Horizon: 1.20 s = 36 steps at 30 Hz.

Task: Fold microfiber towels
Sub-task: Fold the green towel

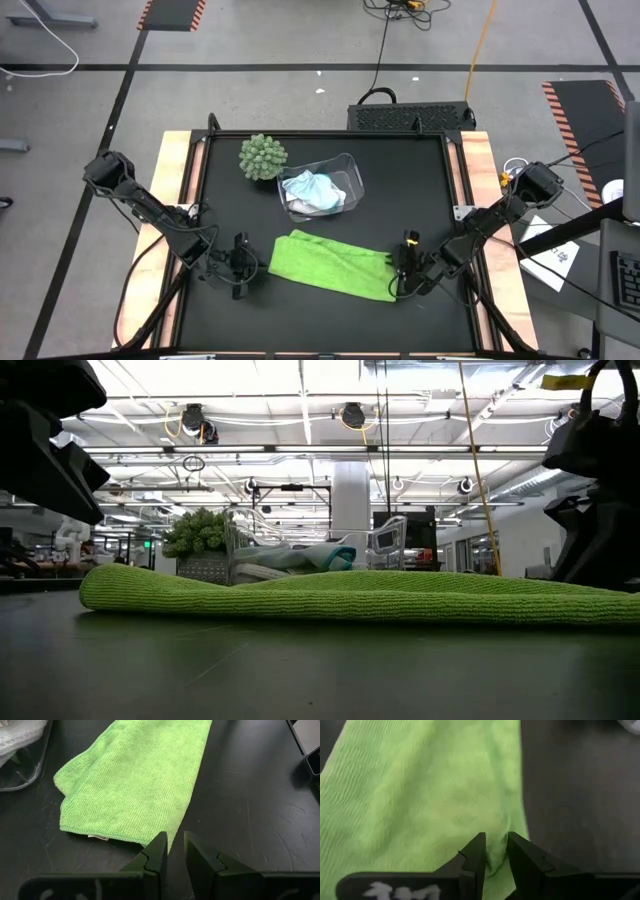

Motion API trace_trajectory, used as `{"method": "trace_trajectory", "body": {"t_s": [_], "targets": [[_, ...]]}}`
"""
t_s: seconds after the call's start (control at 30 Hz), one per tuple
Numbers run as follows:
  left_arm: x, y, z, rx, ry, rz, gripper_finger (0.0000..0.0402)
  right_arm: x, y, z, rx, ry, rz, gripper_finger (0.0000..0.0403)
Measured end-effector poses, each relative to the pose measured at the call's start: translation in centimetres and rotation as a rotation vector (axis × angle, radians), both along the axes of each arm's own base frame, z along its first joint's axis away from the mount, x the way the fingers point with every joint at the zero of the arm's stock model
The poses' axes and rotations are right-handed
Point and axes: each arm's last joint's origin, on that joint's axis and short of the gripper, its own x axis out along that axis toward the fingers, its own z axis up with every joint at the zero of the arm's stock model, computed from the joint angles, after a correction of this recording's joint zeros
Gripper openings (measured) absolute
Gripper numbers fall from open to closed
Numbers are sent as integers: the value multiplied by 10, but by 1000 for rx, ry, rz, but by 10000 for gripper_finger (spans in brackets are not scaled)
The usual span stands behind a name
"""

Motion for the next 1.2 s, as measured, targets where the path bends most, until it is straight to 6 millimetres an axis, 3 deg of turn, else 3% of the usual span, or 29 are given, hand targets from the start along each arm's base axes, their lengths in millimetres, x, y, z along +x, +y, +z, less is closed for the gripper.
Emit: {"method": "trace_trajectory", "body": {"t_s": [0.3, 0.53, 0.83, 1.2], "targets": [[0, 0, 0, 1, 0, 0, 65, -3, -2, -2, 42, 43, -45, 72], [0, 0, 0, 1, 0, 0, 65, -2, -1, 0, 33, 16, -57, 8], [0, 0, 0, 6, -2, -5, 65, 7, 6, 21, 22, 48, -89, 3], [0, 0, 0, 34, -3, -29, 65, -5, 8, 28, 59, 121, -270, 1]]}}
